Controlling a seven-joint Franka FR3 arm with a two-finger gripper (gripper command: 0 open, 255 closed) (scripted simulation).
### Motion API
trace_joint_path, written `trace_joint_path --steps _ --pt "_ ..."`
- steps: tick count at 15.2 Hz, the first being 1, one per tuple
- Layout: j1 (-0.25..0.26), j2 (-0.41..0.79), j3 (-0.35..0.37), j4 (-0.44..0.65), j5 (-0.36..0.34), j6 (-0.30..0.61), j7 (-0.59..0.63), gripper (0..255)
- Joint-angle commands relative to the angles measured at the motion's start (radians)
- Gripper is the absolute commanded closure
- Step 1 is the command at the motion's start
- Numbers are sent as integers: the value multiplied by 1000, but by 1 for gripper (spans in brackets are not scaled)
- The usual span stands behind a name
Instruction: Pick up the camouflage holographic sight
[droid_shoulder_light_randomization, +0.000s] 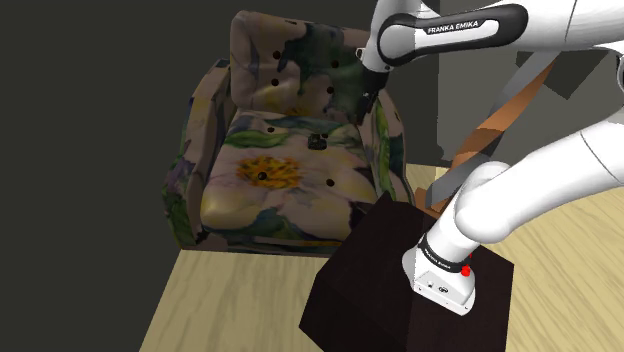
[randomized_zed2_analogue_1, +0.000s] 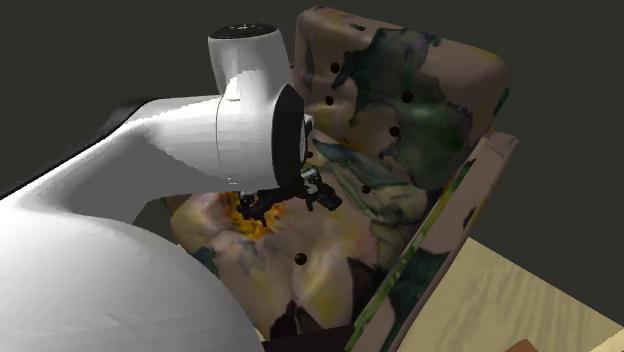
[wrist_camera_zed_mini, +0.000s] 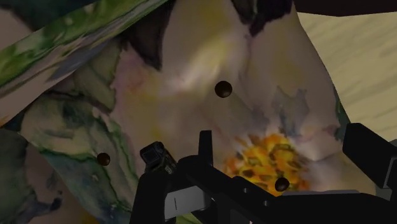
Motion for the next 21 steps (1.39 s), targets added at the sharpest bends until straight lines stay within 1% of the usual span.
trace_joint_path --steps 1,6,9,12,16,21 --pt "2 66 -31 12 4 60 -50 0" --pt "9 251 -101 78 46 183 -190 0" --pt "9 371 -132 135 95 243 -282 0" --pt "1 496 -148 206 158 290 -379 0" --pt "-28 664 -145 321 250 328 -505 0" --pt "-90 870 -108 499 343 340 -633 0"
